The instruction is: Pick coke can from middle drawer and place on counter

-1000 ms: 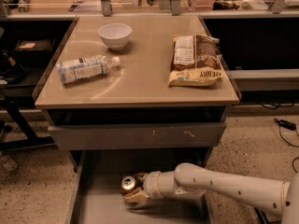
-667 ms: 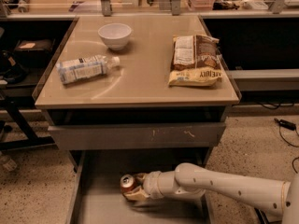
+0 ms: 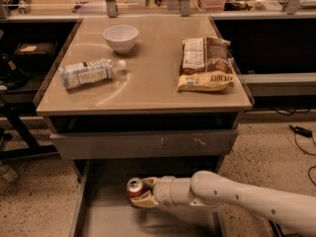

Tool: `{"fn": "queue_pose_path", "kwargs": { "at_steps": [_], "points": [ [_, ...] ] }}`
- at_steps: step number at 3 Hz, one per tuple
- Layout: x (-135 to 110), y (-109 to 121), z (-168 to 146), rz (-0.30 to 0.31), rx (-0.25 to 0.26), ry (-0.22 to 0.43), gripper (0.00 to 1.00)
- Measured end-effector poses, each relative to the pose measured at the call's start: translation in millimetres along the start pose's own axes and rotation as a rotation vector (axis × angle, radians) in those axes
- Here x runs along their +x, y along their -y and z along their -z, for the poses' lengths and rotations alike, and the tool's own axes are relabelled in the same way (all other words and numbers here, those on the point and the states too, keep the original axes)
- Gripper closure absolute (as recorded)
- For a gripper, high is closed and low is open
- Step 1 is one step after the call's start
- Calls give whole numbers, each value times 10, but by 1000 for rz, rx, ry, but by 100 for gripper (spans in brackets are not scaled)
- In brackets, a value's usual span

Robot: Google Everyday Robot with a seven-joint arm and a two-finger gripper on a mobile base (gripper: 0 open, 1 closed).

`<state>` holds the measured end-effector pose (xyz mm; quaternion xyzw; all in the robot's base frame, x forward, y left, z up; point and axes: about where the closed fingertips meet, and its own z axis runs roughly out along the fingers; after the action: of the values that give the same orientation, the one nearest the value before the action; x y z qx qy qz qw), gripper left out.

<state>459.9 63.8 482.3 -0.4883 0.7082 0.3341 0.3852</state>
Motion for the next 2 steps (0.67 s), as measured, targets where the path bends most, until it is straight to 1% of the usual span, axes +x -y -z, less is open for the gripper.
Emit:
{"fn": "queue_pose_path", "kwargs": {
  "at_steps": [1, 2],
  "points": [
    [-444, -74, 468, -15, 85, -8, 100],
    [-856, -81, 887, 12, 166, -46, 100]
  ]
}}
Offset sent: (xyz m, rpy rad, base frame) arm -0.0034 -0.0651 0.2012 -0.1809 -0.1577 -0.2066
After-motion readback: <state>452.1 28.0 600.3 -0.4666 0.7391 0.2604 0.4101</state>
